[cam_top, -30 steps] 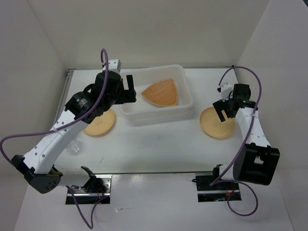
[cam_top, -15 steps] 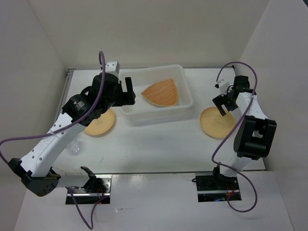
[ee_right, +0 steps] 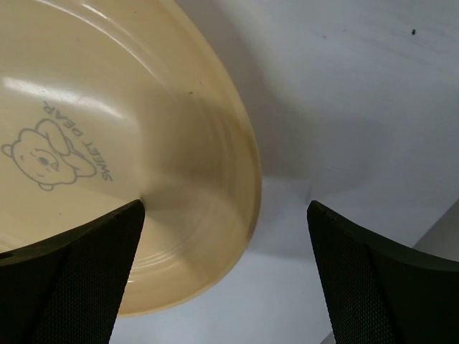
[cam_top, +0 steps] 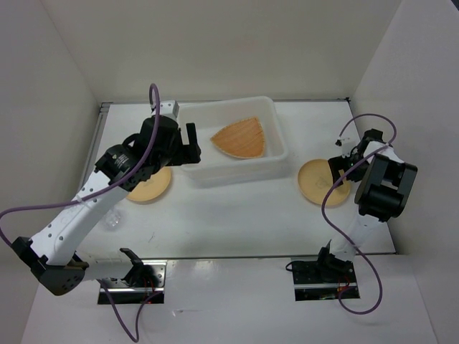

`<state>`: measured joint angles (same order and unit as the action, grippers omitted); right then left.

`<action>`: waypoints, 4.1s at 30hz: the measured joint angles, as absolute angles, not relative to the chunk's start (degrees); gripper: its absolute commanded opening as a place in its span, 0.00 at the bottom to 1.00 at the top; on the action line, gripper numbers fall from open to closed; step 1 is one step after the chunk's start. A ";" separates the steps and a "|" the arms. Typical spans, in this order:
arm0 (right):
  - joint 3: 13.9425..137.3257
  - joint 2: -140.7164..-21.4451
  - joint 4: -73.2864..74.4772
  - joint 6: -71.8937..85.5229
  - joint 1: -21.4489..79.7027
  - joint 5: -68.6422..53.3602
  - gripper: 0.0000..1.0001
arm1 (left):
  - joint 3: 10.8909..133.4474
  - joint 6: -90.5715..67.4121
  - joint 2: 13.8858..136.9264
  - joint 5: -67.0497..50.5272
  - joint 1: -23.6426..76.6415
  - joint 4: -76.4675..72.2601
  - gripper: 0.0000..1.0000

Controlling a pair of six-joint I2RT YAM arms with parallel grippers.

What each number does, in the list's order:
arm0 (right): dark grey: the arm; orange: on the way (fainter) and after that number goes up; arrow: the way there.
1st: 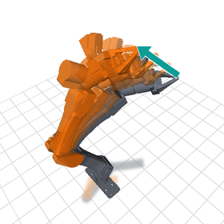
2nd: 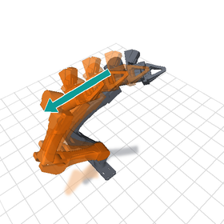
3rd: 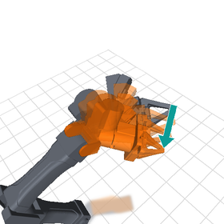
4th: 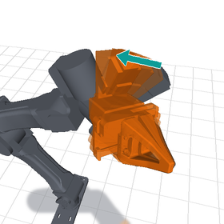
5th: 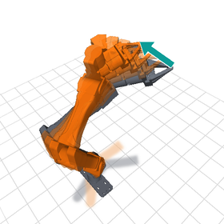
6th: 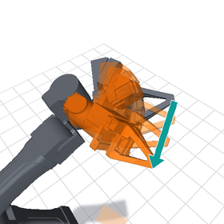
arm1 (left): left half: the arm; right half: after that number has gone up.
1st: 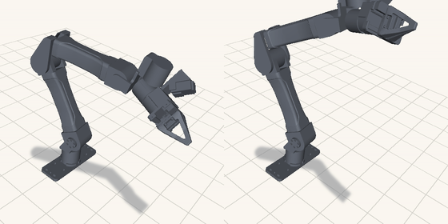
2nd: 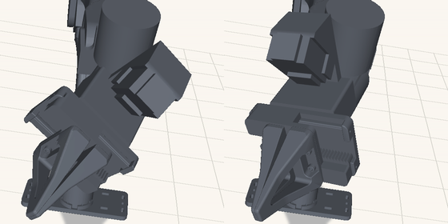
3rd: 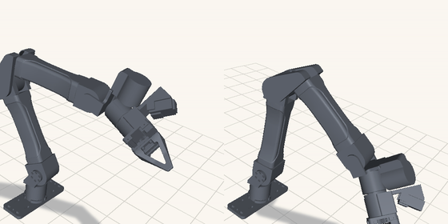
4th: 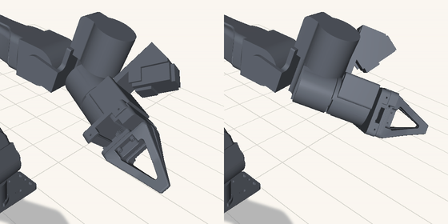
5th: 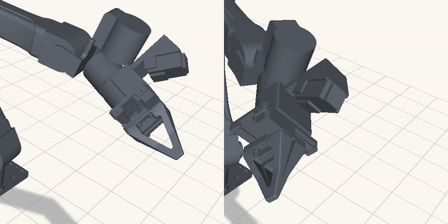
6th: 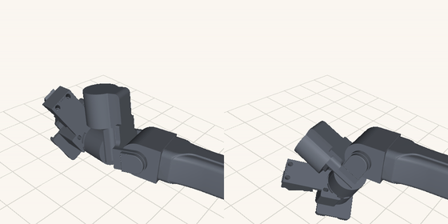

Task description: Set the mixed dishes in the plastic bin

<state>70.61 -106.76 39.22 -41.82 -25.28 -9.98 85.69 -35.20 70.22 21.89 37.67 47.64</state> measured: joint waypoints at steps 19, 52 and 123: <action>81.71 -114.72 49.76 -39.24 -28.47 -20.34 0.00 | 83.05 -39.79 70.15 21.06 37.67 48.05 0.99; 149.05 -118.48 71.59 -28.75 7.05 -28.71 0.00 | 74.61 -46.39 56.07 22.00 36.77 51.86 0.99; 67.57 -70.87 61.54 -24.97 -10.24 -23.11 0.87 | 66.35 -32.93 93.32 1.26 -1.61 37.26 0.99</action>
<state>67.57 -70.87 61.54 -24.97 -10.24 -23.11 66.35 -32.93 93.32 1.26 -1.61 37.26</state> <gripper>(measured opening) 0.863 0.992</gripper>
